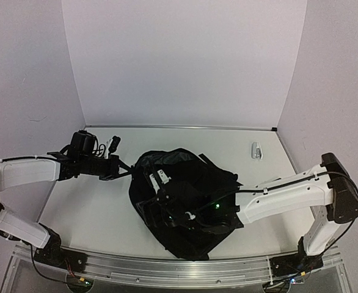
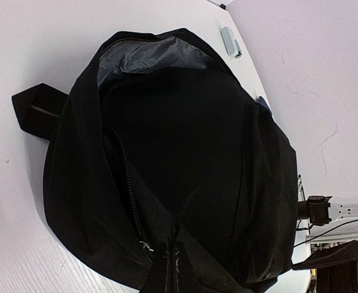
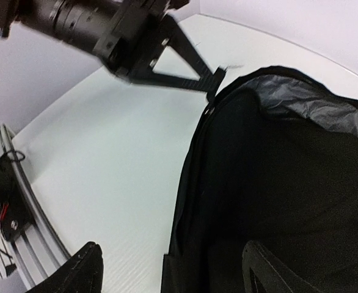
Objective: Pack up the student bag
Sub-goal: Zip the student bag at the center of the board.
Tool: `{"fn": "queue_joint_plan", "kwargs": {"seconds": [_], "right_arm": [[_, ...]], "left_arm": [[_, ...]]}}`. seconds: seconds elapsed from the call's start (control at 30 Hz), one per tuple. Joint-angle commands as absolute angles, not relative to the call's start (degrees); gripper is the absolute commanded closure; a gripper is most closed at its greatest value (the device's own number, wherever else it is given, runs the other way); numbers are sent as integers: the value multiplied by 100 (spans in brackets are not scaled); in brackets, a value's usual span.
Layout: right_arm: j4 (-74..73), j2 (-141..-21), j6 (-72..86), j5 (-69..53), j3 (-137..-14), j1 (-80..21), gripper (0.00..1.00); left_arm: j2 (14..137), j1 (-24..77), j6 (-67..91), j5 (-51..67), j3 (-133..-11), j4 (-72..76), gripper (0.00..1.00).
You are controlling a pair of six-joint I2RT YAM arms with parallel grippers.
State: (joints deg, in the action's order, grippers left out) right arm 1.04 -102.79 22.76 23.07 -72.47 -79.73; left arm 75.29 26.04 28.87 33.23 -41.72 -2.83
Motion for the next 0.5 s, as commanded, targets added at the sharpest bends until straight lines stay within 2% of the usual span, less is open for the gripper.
{"fn": "queue_joint_plan", "kwargs": {"seconds": [0.0,0.33,0.47], "right_arm": [[187,-10939,2003,2225,-8031,-7553,26],[-56,-12120,1326,1948,-9363,-7233,28],[-236,-12425,1219,1753,-9709,-7233,35]], "left_arm": [[7228,2583,3040,3178,-4161,-94,100],[7166,2584,3078,3036,-4230,-342,100],[7162,2584,3078,3044,-4241,-355,100]]}}
